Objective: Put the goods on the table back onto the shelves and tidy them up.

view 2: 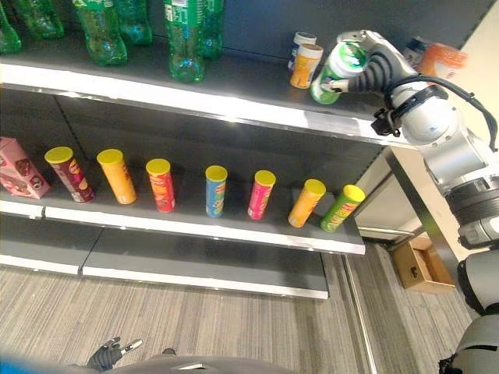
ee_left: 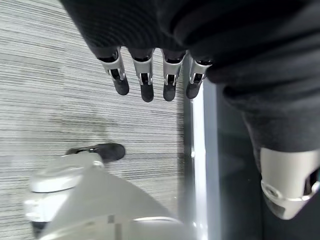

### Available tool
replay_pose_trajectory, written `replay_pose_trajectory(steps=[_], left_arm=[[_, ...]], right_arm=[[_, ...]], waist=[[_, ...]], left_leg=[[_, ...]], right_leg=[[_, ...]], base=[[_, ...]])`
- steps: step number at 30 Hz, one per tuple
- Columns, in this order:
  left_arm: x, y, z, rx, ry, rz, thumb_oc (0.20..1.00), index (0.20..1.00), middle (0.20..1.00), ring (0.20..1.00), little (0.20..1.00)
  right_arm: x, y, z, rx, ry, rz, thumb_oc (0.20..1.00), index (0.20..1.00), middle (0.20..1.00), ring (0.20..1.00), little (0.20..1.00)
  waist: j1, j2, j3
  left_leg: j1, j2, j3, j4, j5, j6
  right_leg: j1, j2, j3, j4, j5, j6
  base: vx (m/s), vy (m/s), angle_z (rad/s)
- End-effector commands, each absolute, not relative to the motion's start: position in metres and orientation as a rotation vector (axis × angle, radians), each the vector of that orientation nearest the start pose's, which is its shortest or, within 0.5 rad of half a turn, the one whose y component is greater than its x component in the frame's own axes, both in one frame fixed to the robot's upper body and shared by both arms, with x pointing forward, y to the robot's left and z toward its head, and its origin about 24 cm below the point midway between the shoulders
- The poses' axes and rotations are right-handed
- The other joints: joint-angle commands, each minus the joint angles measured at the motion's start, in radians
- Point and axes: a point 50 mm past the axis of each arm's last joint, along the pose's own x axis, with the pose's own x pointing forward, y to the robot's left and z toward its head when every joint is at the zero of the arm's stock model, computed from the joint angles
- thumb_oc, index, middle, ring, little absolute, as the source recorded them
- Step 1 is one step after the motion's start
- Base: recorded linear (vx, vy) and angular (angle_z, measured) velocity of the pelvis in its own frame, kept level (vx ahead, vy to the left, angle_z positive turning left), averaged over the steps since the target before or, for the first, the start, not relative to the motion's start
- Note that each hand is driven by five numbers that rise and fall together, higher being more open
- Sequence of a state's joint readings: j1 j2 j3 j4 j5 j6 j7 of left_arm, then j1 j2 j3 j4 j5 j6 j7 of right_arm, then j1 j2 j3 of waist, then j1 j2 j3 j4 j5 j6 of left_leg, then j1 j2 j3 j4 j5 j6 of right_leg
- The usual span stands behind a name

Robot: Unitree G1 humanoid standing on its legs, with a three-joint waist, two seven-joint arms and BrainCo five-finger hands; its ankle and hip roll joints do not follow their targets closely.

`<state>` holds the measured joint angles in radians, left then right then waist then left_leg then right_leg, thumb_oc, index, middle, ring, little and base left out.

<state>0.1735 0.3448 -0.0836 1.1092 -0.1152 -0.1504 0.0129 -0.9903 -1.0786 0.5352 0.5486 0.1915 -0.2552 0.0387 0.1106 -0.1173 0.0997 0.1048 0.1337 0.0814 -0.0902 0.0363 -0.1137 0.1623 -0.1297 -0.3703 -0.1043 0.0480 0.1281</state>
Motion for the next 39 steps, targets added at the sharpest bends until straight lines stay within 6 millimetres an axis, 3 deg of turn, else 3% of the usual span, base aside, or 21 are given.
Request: replay_pose_trajectory(steps=[1,23,32,39], left_arm=[[0.076,0.276,-0.145,0.284,1.082,0.142,1.000,1.000,1.000,1.000,1.000],[0.074,0.283,-0.144,0.278,1.101,0.174,1.000,1.000,1.000,1.000,1.000],[0.075,0.286,-0.143,0.285,1.098,0.177,1.000,1.000,1.000,1.000,1.000],[0.077,0.287,-0.142,0.290,1.098,0.178,1.000,1.000,1.000,1.000,1.000]], right_arm=[[0.350,-0.261,0.330,-0.990,-0.550,0.012,0.200,0.200,0.200,0.200,0.200],[0.363,-0.246,0.326,-0.993,-0.528,0.052,0.200,0.200,0.200,0.200,0.200],[0.368,-0.256,0.332,-0.999,-0.504,-0.035,0.200,0.200,0.200,0.200,0.200],[0.373,-0.267,0.325,-0.994,-0.443,-0.081,0.200,0.200,0.200,0.200,0.200]], waist=[[0.028,-0.007,0.011],[0.039,-0.003,0.005],[0.050,-0.003,0.008],[0.058,-0.002,0.010]], left_leg=[[0.030,0.043,0.075,0.012,-0.036,-0.053],[0.021,0.055,0.059,0.003,-0.031,-0.061],[0.017,0.053,0.047,0.003,-0.030,-0.060],[0.011,0.052,0.033,0.003,-0.029,-0.061]], right_leg=[[0.027,-0.006,-0.095,0.029,-0.067,-0.003],[0.027,0.006,-0.104,0.019,-0.077,-0.011],[0.032,0.009,-0.112,0.017,-0.079,-0.014],[0.038,0.008,-0.129,0.017,-0.082,-0.015]], base=[[0.01,-0.031,0.17],[0.00,-0.006,0.03],[0.00,0.000,0.00],[-0.01,0.001,0.10]])
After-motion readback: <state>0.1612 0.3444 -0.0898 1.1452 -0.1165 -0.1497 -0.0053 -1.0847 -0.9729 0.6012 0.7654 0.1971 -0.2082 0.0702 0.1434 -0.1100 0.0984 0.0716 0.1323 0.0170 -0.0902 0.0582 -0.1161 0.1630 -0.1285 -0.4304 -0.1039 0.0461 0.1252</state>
